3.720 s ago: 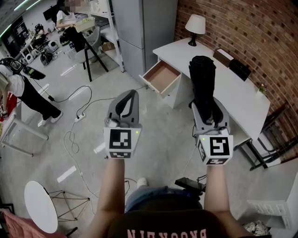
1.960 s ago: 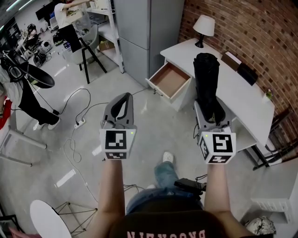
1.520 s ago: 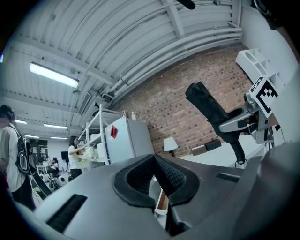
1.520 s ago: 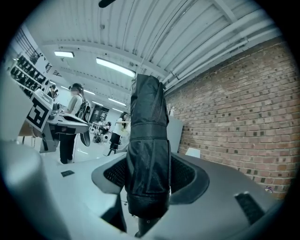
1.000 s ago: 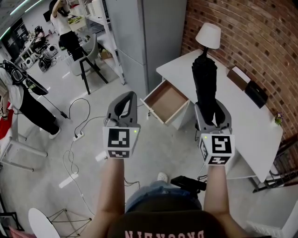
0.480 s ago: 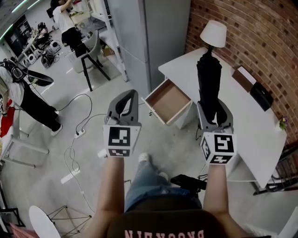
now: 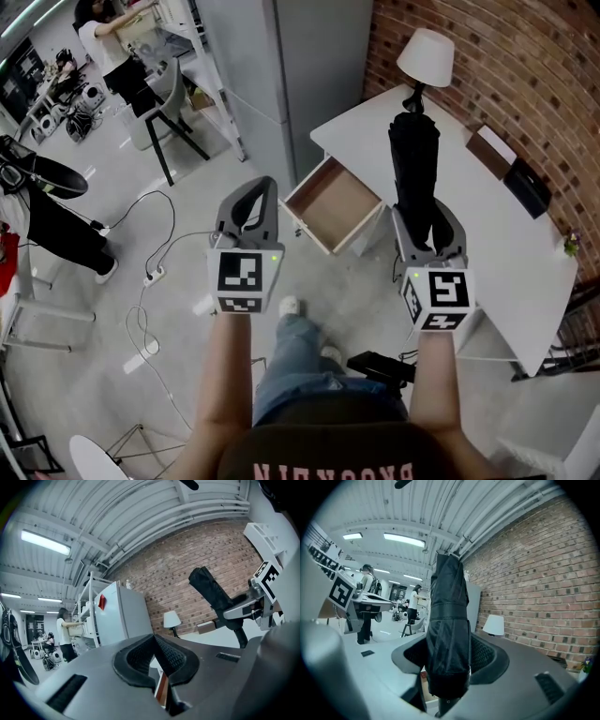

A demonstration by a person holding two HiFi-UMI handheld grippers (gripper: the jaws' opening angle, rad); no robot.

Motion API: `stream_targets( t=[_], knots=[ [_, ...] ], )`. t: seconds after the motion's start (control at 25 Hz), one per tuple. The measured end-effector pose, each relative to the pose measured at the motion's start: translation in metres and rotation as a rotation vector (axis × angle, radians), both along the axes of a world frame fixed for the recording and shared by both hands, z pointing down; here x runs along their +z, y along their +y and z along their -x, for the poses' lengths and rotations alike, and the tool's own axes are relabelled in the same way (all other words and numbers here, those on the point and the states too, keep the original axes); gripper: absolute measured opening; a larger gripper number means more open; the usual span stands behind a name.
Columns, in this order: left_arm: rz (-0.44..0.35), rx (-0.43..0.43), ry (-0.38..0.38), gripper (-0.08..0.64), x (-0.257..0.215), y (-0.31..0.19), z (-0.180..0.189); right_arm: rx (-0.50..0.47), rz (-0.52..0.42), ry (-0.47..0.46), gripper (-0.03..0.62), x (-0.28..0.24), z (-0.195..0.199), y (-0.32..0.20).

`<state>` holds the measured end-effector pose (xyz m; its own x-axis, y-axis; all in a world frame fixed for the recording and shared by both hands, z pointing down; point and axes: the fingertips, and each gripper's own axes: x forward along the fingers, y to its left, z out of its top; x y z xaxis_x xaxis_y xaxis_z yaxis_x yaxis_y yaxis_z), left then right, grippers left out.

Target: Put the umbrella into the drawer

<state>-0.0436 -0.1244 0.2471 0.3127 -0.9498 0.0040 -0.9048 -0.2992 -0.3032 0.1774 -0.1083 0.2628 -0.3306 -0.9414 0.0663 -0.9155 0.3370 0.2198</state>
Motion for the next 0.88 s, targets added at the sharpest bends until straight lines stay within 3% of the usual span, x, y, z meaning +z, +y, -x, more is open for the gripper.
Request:
stream_targets(
  t=[0.44,0.88],
  knots=[
    [0.082,0.028,0.012,-0.002,0.034,-0.100,0.048,0.015,0.095,0.026,0.232,0.035,0.053,-0.087],
    [0.190,0.109,0.044,-0.002,0.074,-0.199,0.085,0.012,0.215,0.057,0.232,0.080,0.120,-0.175]
  ],
)
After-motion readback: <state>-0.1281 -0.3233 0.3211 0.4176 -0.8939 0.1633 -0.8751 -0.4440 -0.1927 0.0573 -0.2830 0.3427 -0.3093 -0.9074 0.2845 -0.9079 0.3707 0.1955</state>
